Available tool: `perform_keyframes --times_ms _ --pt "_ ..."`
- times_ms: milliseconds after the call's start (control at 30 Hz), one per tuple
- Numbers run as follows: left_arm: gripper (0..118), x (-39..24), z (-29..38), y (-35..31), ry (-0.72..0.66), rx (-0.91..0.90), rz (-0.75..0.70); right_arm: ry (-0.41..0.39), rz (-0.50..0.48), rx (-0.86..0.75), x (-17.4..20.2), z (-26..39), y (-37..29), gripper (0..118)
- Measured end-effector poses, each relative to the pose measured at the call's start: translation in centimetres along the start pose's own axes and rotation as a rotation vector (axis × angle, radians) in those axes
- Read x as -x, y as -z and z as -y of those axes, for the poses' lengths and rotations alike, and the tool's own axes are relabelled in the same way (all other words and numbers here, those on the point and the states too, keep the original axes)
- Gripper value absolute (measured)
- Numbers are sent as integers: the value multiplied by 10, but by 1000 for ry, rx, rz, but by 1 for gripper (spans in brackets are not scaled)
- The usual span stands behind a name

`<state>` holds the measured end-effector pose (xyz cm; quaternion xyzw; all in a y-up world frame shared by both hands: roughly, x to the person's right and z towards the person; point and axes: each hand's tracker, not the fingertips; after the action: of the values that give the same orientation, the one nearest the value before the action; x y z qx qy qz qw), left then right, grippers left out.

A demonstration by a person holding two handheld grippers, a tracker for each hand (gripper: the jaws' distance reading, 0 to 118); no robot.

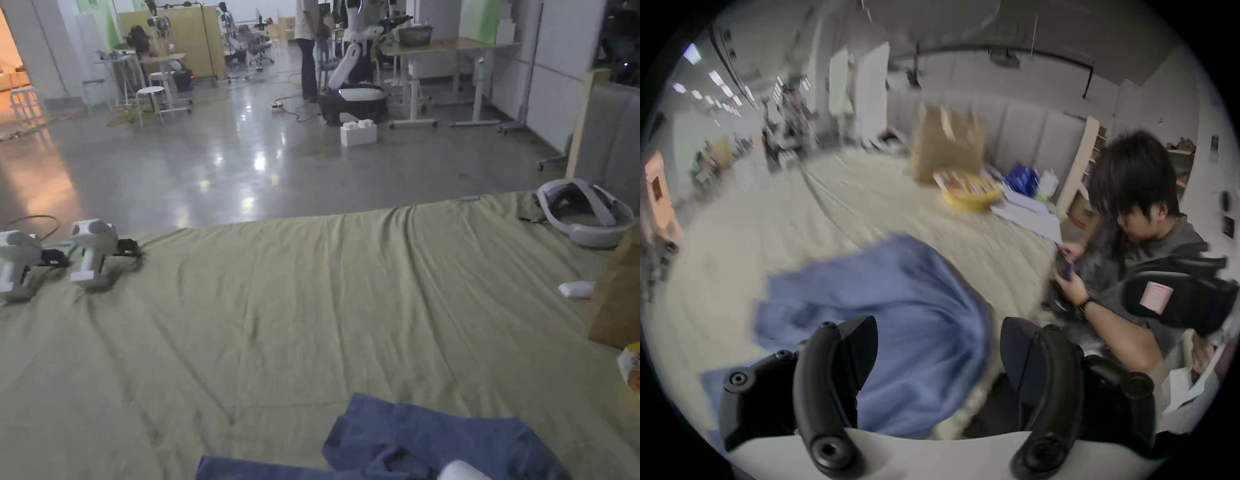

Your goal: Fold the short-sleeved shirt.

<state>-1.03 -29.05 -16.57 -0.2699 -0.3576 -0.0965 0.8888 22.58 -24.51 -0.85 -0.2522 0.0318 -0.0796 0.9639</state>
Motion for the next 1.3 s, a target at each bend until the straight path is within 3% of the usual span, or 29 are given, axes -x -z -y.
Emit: perform_keyframes --times_ms 167,267,367,433,467,500,533,567,700,933,1033,1133,1167,1233,1267,1300 --pt "92 43 -16 -149 -102 -230 -333 -106 -46 -131 22 -30 -7 2" --pt "92 50 -12 -226 -120 -349 -529 -123 -70 -199 34 -47 -14 2" --pt "86 43 0 -288 -105 -435 -632 -128 -93 -243 42 -60 -23 2" --pt "59 30 8 -313 -65 -427 -731 -132 -108 -269 50 -67 -30 2" --pt "28 24 13 -323 -28 -424 -783 -130 -116 -276 52 -69 -33 2" --pt "13 20 19 -328 -10 -423 -817 -128 -125 -280 53 -71 -35 2" --pt "11 18 24 -332 -3 -419 -845 -126 -129 -287 55 -71 -38 2" --pt "1 14 29 -336 0 -412 -827 -132 -130 -295 58 -71 -40 2" --pt "1 4 44 -342 -9 -383 -878 -204 -62 -324 64 -63 -49 2" --pt "1 28 50 -332 -158 -343 -811 -154 -66 -306 55 -63 -42 2" --pt "1 59 57 -297 -293 -284 -738 -115 -80 -287 51 -62 -34 2" --pt "2 111 78 -238 -539 -221 -495 -102 -74 -229 45 -55 -23 2" --pt "4 127 83 -217 -599 -167 -474 -111 -64 -216 42 -51 -21 2" --pt "9 160 91 -179 -599 -63 -456 -111 -31 -174 34 -42 -15 2" --pt "41 176 93 -159 -575 -3 -451 -96 -23 -152 29 -38 -10 2" --pt "83 192 96 -138 -579 76 -448 -69 -14 -123 23 -34 -4 2"
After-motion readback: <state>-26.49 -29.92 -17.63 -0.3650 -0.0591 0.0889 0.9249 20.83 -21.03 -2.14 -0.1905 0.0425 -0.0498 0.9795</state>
